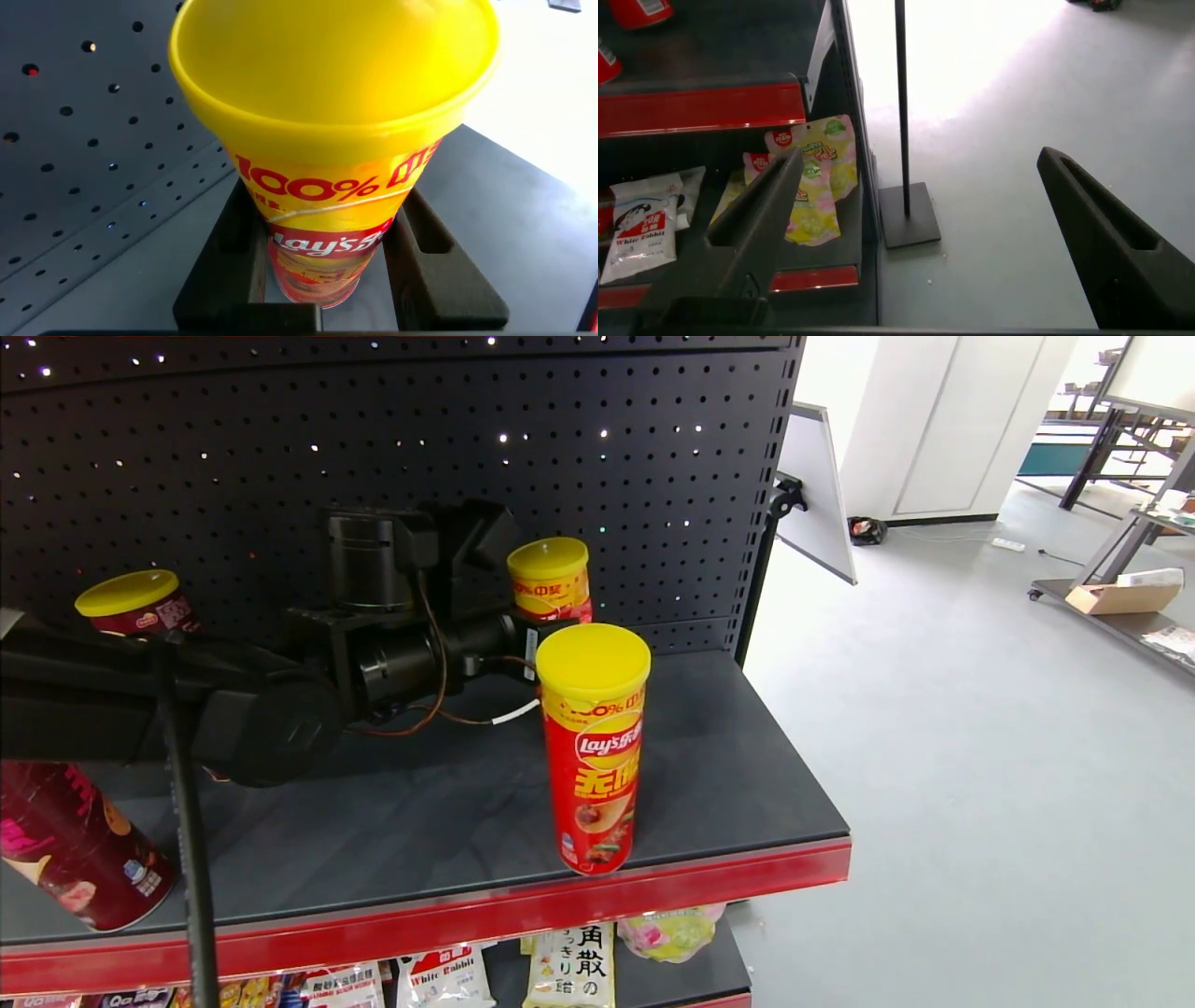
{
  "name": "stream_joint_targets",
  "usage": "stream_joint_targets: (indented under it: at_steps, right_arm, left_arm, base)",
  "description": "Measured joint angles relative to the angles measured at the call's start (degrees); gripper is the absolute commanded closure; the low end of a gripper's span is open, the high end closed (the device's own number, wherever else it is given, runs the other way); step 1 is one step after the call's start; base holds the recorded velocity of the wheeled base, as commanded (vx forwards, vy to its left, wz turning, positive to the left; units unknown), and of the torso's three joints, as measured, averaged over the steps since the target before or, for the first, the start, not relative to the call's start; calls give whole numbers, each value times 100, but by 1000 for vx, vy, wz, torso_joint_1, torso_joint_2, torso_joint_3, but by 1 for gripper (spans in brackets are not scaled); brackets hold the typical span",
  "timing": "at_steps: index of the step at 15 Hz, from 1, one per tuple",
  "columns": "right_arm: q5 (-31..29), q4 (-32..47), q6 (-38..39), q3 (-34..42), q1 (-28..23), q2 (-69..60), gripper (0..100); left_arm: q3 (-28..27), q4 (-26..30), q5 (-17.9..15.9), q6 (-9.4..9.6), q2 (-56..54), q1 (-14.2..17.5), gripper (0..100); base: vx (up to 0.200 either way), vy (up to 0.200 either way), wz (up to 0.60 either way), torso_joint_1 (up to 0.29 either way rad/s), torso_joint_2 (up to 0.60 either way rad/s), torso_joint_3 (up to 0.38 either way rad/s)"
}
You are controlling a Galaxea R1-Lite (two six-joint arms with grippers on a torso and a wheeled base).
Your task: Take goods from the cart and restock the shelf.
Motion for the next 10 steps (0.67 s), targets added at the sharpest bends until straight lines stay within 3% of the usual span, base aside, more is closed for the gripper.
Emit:
stream_joint_targets:
  at_steps: [4,9,10]
  right_arm:
    - [2,0,-2,0,5,0,0]
    - [0,0,-2,0,0,0,0]
    - [0,0,0,0,0,-2,0]
  left_arm:
    - [2,6,-6,201,9,0,100]
    - [15,15,-13,180,12,0,100]
    - [15,15,-20,178,12,0,0]
  base:
    - [0,0,0,0,0,0]
    - [0,0,0,0,0,0]
    - [0,0,0,0,0,0]
